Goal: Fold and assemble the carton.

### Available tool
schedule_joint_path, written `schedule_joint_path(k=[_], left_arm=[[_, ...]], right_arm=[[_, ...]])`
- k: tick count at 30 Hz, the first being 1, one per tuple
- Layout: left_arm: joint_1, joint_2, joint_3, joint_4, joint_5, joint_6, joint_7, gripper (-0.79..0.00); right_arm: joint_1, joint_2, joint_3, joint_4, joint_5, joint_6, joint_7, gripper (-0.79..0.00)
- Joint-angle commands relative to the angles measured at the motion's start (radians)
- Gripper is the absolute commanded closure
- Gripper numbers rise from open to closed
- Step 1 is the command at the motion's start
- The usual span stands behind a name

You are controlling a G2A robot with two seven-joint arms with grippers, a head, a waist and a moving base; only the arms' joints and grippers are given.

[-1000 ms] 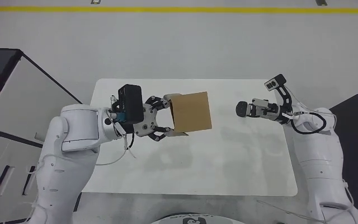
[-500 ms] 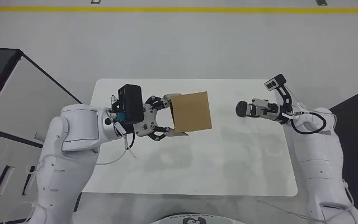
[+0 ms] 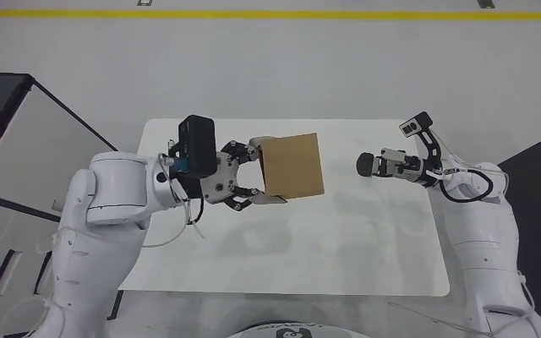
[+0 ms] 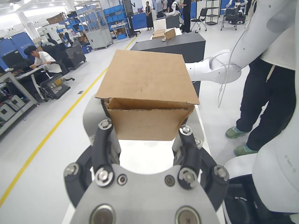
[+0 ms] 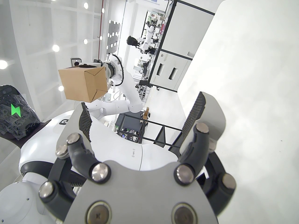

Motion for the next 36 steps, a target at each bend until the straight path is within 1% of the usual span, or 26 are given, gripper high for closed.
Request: schedule_joint_path(k=[1, 2, 8, 10, 11, 12, 13, 15, 18, 20, 27, 29, 30, 31, 33, 36], left_arm=[[-0.034, 0.013, -0.012, 0.007, -0.167, 0.075, -0.101, 0.0], [-0.04, 0.015, -0.015, 0.007, -0.183, 0.078, -0.115, 0.0], [-0.038, 0.015, -0.014, 0.006, -0.188, 0.082, -0.109, 0.0], [-0.021, 0.017, -0.017, 0.021, -0.201, 0.133, -0.106, 0.0], [-0.014, 0.019, -0.017, 0.033, -0.249, 0.157, -0.103, 0.0], [-0.012, 0.022, -0.018, 0.049, -0.302, 0.185, -0.121, 0.0], [-0.017, 0.026, -0.025, 0.057, -0.338, 0.214, -0.161, 0.0], [-0.03, 0.036, -0.04, 0.061, -0.398, 0.235, -0.24, 0.0], [-0.024, 0.045, -0.068, 0.08, -0.532, 0.308, -0.288, 0.0], [-0.023, 0.053, -0.084, 0.077, -0.57, 0.341, -0.349, 0.0], [-0.025, 0.054, -0.088, 0.072, -0.573, 0.338, -0.356, 0.0], [-0.009, 0.054, -0.082, 0.083, -0.578, 0.41, -0.324, 0.0], [-0.008, 0.053, -0.071, 0.072, -0.607, 0.43, -0.322, 0.0], [-0.005, 0.053, -0.061, 0.075, -0.655, 0.456, -0.322, 0.0], [-0.004, 0.054, -0.042, 0.092, -0.79, 0.575, -0.354, 0.0], [-0.018, 0.056, -0.037, 0.118, -0.934, 0.695, -0.395, 0.0]], right_arm=[[0.0, 0.0, 0.0, 0.0, 0.0, 0.0, 0.0, -0.785], [0.0, 0.0, 0.0, 0.0, 0.0, 0.0, 0.0, -0.785], [0.0, 0.0, 0.0, 0.0, 0.0, 0.0, 0.0, -0.785], [0.0, 0.0, 0.0, 0.0, 0.0, 0.0, 0.0, -0.785], [0.0, 0.0, 0.0, 0.0, 0.0, 0.0, 0.0, -0.785], [0.0, 0.0, 0.0, 0.0, 0.0, 0.0, 0.0, -0.785], [0.0, 0.0, 0.0, 0.0, 0.0, 0.0, 0.0, -0.785], [0.0, 0.0, 0.0, 0.0, 0.0, 0.0, 0.0, -0.785], [0.0, 0.0, 0.0, 0.0, 0.0, 0.0, 0.0, -0.785], [0.0, 0.0, 0.0, 0.0, 0.0, 0.0, 0.0, -0.785], [0.0, 0.0, 0.0, 0.0, 0.0, 0.0, 0.0, -0.785], [0.0, 0.0, 0.0, 0.0, 0.0, 0.0, 0.0, -0.785], [0.0, 0.0, 0.0, 0.0, 0.0, 0.0, 0.0, -0.785], [0.0, 0.0, 0.0, 0.0, 0.0, 0.0, 0.0, -0.785], [0.0, 0.0, 0.0, 0.0, 0.0, 0.0, 0.0, -0.785], [0.0, 0.0, 0.0, 0.0, 0.0, 0.0, 0.0, -0.785]])
